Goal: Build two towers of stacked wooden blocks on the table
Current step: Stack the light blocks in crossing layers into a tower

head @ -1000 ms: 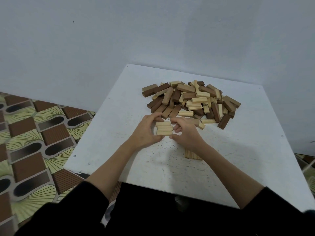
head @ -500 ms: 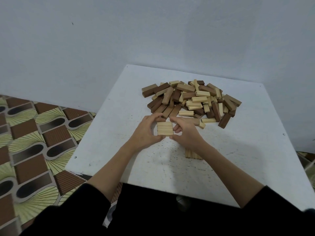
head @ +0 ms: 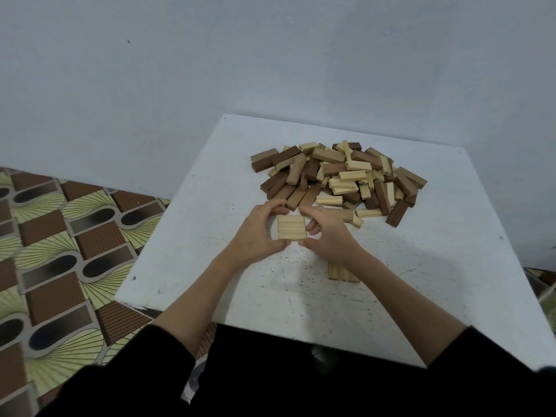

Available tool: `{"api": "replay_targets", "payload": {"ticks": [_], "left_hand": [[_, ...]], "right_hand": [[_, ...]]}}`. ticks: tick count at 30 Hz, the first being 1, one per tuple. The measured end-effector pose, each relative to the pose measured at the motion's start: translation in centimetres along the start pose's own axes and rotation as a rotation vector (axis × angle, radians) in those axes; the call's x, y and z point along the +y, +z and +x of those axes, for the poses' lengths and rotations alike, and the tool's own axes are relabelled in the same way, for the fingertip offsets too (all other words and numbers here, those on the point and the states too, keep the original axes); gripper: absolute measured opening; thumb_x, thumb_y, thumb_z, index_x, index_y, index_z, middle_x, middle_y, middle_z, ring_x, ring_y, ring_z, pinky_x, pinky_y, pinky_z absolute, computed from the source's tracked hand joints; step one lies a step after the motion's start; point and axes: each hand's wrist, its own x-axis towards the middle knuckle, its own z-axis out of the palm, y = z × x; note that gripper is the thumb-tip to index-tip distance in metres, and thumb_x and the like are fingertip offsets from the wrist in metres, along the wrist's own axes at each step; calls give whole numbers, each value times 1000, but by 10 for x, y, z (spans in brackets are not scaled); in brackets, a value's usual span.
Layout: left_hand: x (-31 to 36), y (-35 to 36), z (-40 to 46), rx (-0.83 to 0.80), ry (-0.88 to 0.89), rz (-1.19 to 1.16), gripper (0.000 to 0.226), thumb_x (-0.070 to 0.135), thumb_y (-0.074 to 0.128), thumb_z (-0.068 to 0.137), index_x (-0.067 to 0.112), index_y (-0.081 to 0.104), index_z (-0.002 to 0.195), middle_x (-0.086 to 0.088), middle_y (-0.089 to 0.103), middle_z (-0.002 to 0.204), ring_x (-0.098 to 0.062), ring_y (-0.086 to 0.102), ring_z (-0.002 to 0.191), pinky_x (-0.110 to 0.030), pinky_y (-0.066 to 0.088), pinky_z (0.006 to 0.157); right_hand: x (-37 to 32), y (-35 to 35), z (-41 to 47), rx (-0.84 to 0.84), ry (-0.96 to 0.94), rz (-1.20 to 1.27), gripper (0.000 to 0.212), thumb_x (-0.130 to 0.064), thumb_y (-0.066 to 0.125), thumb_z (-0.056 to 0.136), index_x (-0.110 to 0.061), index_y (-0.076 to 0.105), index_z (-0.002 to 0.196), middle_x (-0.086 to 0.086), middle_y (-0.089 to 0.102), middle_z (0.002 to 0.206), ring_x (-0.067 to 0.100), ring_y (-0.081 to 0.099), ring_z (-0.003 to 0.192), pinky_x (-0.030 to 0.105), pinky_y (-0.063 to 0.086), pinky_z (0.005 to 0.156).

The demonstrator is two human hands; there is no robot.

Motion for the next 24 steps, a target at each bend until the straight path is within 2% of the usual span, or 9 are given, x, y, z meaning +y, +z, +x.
{"api": "replay_targets", "payload": {"ticks": [7, 11, 16, 20, 24], "left_hand": [[1, -1, 0, -6, -1, 13, 74, 9, 79, 69, 24, 43, 132, 14, 58, 116, -1, 42, 113, -2, 29, 89], [0, -3, 0, -9, -13, 5, 76, 9, 79, 68, 22, 43, 134, 12, 58, 119, -5, 46, 117, -19, 36, 98], [0, -4, 0, -16, -30, 8, 76, 9, 79, 69, 23, 43, 134, 15, 58, 117, -6, 47, 118, -29, 39, 102], [0, -3, 0, -19, -38, -10, 76, 8, 78, 69, 23, 43, 134, 19, 56, 114, -7, 47, 118, -31, 39, 103], [-2, -3, 0, -16, -52, -46, 75, 8, 78, 68, 25, 44, 133, 13, 59, 117, -7, 48, 119, -28, 40, 102]], "right_hand": [[-3, -3, 1, -27, 9, 0, 69, -3, 76, 73, -3, 45, 134, 13, 55, 117, 12, 48, 81, 13, 37, 72], [-4, -5, 1, -49, 18, 3, 72, -4, 76, 74, -5, 41, 137, 12, 54, 122, 12, 48, 83, 14, 39, 73], [-6, -6, 3, -65, 40, 14, 73, -5, 75, 75, -6, 40, 139, 11, 52, 125, 12, 48, 85, 20, 44, 77], [-3, -4, 3, -64, 36, 28, 72, -5, 76, 74, -7, 41, 138, 11, 53, 123, 11, 48, 84, 16, 42, 76], [-3, -5, 5, -77, 48, 30, 70, -6, 76, 74, -10, 44, 136, 7, 52, 119, 9, 47, 81, 8, 40, 69]]}}
